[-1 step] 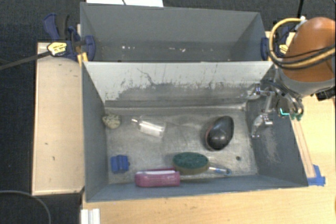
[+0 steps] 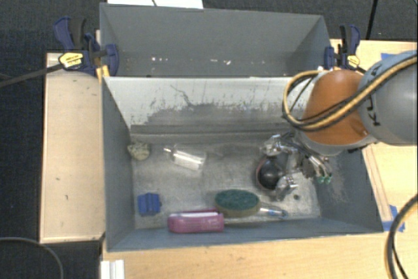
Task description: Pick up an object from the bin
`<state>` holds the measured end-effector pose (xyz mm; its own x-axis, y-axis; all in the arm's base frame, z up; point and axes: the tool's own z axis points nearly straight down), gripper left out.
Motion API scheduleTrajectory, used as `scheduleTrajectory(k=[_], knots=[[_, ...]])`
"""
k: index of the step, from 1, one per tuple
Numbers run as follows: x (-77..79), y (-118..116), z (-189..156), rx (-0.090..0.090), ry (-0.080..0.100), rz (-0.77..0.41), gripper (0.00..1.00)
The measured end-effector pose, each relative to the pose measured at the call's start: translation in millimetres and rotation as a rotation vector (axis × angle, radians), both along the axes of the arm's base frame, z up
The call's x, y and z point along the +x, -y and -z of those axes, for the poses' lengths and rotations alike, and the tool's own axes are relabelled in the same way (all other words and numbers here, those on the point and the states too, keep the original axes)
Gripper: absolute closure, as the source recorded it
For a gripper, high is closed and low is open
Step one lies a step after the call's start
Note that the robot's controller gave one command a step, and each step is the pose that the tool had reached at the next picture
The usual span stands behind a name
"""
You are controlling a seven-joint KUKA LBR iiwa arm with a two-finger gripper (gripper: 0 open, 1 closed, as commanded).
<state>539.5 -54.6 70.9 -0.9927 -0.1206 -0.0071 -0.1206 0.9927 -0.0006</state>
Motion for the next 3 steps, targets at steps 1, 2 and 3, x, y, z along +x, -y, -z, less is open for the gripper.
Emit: scheduleTrajectory(k=[1, 2, 3], knots=[[1.4, 2, -3, -0.001, 0.004, 0.001, 1.00], [-1.5, 46, -119, -0.004, 0.000, -0.310, 1.00], [-8.9, 51, -183, -0.006, -0.001, -0.653, 1.00]])
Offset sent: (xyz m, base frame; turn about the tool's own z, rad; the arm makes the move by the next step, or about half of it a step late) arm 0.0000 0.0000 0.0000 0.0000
